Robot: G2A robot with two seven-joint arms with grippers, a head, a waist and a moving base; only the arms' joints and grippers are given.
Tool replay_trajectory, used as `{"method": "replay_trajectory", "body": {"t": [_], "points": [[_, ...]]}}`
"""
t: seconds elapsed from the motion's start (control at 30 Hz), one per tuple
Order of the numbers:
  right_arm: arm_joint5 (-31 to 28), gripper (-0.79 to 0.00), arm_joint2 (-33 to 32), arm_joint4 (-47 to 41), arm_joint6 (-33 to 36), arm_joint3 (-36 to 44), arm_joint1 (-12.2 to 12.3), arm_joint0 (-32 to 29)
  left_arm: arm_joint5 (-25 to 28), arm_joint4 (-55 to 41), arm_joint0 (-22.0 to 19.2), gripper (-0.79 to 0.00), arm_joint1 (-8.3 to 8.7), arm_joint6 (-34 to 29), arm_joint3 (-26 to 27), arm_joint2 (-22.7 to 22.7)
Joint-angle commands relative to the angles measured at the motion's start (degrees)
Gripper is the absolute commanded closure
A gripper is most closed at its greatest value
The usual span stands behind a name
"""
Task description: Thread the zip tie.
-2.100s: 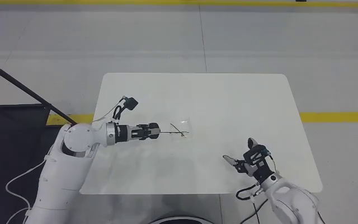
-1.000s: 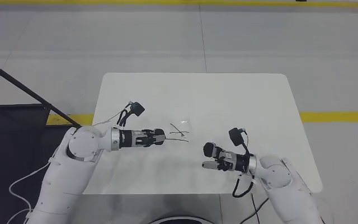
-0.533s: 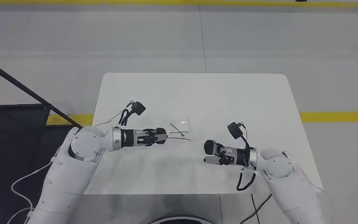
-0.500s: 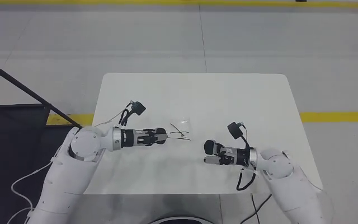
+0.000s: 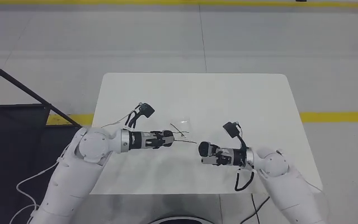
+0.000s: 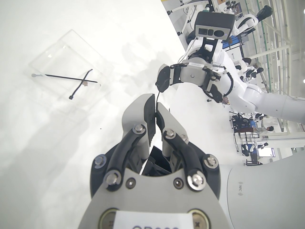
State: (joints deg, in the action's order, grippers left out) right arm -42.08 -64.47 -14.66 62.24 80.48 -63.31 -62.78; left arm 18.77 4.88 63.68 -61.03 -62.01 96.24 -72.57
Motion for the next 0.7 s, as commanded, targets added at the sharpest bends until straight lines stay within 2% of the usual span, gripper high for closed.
{"method": "replay_trajectory", "body": {"t": [0.0,0.3,0.43,0.47,0.6,0.67], "points": [[1.26,-0.785,1.3,-3.26,1.23,-1.25,0.26,1.5,-0.09,0.13,-0.29,0.0,0.0,0.13,-0.23,0.59],[3.32,-0.773,6.01,-9.5,3.29,-7.42,0.42,6.93,0.3,-0.7,-1.04,0.0,0.2,-0.23,-0.25,1.64],[3.2,-0.625,7.57,-9.94,3.17,-8.88,0.46,8.34,-0.04,-0.82,-1.32,0.0,0.32,-0.36,-0.15,2.01],[3.15,-0.613,7.91,-9.96,3.12,-9.17,0.47,8.63,-0.14,-0.73,-1.42,0.0,0.33,-0.3,-0.12,2.18],[2.94,-0.394,9.01,-10.02,2.9,-10.31,0.51,9.61,-0.44,-0.48,-1.75,0.0,0.37,-0.08,-0.19,2.89],[2.86,-0.376,9.54,-10.11,2.83,-10.76,0.49,10.02,-0.54,-0.28,-1.92,0.0,0.38,0.11,-0.22,3.25]]}}
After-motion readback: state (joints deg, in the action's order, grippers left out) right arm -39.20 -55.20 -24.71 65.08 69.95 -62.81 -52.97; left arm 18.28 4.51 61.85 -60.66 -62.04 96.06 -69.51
